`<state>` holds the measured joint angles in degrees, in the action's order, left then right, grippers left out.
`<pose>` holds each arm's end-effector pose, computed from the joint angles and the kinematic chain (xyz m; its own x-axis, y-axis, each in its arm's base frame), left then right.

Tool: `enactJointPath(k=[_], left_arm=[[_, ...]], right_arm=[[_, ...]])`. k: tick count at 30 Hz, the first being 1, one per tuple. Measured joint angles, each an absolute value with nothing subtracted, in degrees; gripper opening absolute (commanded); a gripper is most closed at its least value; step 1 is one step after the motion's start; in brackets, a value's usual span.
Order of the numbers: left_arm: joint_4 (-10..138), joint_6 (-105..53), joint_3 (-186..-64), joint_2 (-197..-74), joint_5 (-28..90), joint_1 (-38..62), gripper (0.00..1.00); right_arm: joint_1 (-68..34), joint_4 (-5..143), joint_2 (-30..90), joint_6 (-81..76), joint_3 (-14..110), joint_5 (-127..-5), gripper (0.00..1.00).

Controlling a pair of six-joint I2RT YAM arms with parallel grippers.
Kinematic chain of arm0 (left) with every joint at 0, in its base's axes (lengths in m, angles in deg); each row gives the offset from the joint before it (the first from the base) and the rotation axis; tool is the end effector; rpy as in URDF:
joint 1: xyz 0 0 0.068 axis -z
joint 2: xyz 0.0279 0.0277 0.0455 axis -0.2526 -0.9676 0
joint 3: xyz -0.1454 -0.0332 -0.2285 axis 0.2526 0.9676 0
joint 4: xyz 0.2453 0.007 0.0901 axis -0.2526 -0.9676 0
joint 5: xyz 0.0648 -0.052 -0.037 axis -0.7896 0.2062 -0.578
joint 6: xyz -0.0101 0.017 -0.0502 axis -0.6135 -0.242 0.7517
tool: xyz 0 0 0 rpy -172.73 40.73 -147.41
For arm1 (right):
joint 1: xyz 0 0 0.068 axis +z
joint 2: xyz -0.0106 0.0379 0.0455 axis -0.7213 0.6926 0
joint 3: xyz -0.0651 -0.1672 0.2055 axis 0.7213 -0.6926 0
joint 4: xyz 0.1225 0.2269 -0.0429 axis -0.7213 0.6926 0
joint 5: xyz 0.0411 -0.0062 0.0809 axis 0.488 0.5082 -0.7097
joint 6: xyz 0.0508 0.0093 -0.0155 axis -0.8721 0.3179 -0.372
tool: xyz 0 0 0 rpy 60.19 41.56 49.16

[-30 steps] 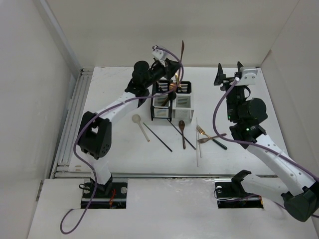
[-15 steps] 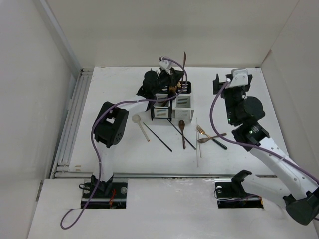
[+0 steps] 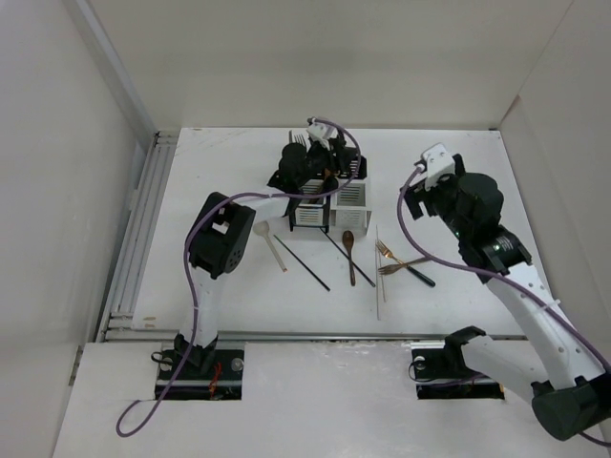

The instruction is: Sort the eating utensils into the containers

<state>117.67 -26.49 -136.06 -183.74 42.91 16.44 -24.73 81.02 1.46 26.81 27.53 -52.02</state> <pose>0.4183 -0.2665 0.2477 0.0802 -0.2511 -0.9646 0.7962 0.5984 -0.0896 0.1963 0.0729 0.3745 -0.0496 -0.4293 -0.9018 -0.3085 0.8653 -0.3950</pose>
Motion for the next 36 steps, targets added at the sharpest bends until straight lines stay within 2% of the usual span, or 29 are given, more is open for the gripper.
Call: enactJointPath(k=[7,15,20,23,31,36], left_arm=[[117.7,-26.5,-134.5,-182.7,42.4,16.3,0.54],[112.9,-27.6,-130.7,-172.4,44.3,14.0,0.62],[111.4,-28.0,-127.8,-161.9,44.8,11.0,0.63],[111.0,-27.7,-125.3,-156.4,44.6,8.4,0.63],[107.9,-27.1,-114.6,-147.1,43.3,-0.2,0.63],[105.7,-26.4,-109.3,-143.7,42.0,-3.2,0.63]], right_arm=[[-27.2,100.5,11.2,44.6,32.0,-66.2,0.77],[-27.4,115.4,25.9,62.1,29.1,-69.2,0.71],[-27.6,116.4,28.0,66.9,25.2,-69.7,0.68],[-29.5,116.3,28.7,68.8,25.3,-69.9,0.58],[-33.9,116.1,37.8,72.3,26.1,-68.2,0.55],[-33.9,114.2,38.6,74.1,26.5,-66.9,0.55]])
